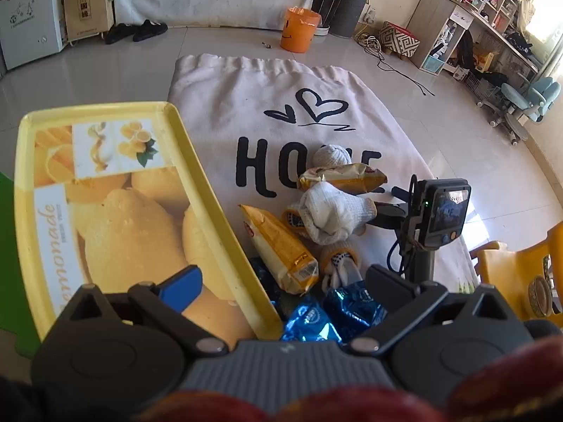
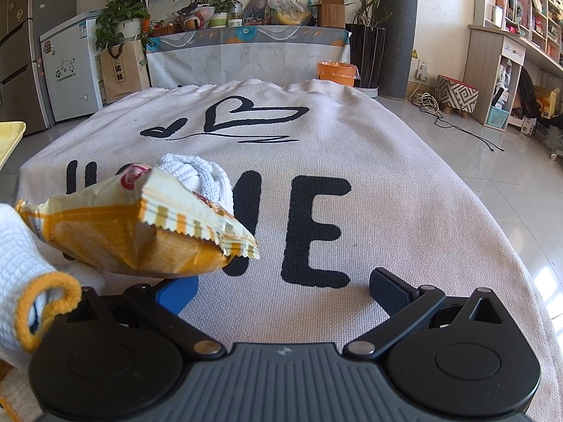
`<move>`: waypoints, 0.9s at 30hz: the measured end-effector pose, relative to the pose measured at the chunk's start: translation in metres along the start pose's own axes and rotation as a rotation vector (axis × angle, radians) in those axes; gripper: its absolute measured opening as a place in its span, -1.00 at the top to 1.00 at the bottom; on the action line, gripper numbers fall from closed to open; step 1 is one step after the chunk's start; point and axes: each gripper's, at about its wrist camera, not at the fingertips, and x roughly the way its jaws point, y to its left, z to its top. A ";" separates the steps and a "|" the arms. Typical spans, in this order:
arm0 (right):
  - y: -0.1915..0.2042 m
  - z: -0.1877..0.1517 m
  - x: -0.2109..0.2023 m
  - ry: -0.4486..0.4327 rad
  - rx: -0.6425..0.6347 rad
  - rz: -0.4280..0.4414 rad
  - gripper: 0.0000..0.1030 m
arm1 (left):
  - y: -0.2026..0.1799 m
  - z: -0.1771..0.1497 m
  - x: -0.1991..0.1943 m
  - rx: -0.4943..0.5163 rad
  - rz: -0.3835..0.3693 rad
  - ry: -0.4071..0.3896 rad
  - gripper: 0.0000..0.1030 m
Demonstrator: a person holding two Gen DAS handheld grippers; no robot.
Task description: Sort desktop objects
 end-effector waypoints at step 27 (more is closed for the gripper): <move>0.001 0.001 0.000 0.000 0.000 0.000 -1.00 | 0.032 0.004 0.005 -0.083 0.020 0.019 -0.99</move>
